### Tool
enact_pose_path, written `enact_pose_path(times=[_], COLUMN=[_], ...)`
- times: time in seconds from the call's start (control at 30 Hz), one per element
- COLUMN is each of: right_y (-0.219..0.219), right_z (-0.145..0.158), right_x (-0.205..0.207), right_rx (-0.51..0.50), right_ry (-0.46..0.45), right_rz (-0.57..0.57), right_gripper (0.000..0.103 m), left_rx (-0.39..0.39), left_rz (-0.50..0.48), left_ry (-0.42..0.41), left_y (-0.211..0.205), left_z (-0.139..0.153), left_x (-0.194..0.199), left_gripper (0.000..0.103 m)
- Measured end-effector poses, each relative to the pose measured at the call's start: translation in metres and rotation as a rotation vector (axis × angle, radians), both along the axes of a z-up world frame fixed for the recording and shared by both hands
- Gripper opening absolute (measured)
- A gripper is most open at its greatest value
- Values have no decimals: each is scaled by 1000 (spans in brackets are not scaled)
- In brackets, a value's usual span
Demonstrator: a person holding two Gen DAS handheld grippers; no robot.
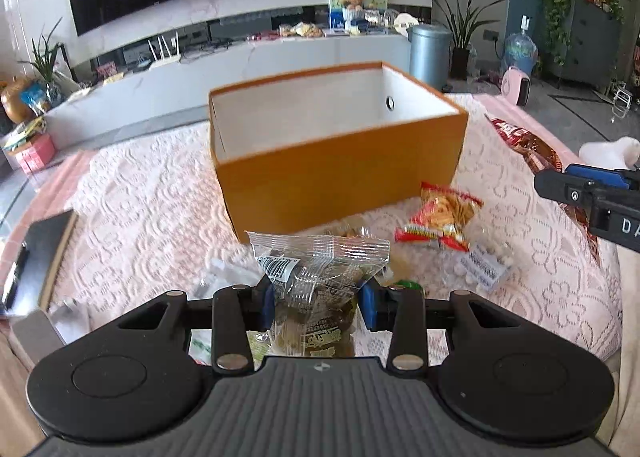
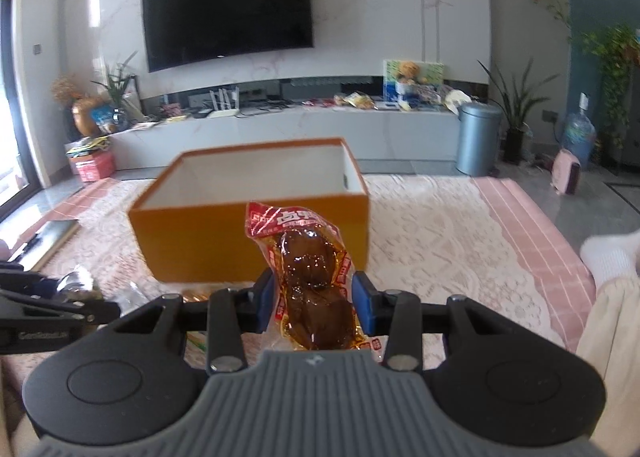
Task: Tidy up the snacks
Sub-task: 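Carry both held packs over the orange box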
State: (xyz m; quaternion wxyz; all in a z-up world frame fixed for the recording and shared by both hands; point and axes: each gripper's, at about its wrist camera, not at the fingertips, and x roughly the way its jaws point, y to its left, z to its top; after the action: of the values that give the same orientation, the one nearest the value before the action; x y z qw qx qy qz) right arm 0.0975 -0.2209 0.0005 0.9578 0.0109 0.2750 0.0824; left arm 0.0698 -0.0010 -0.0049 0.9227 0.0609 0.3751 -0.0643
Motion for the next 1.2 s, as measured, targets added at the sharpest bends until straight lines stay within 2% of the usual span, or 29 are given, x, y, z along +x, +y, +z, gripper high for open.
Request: enact_pose_path(times=[0.13,0.33,0.53,0.73,0.93,1.1,1.2], right_y=[9,19,28,45,59,66,66], right_z=[20,49,73,87,79,54,32], right_x=[6,33,79,127,183,230,258], right_rx=[-7,5,44,-8,-36,-79,-93], right_ry=[-16,-8,31,26,85,172,255], right_rz=[53,145,203,234,245,250,249], right_gripper=[38,38,38,39,39,39,39], left_rx=[-7,-60,-53,-33,-9,53,84], left_rz=[-9,-31,-78,-90,-100,-119,-127], left_ry=[-35,-56,-70,-61,-22,46,92], left_y=[4,17,20,17,15,9,7], left_z=[20,46,66,76,61,28,5], left_x=[8,32,66,108,150,186,206], left_gripper=[45,45,45,45,45,45,45])
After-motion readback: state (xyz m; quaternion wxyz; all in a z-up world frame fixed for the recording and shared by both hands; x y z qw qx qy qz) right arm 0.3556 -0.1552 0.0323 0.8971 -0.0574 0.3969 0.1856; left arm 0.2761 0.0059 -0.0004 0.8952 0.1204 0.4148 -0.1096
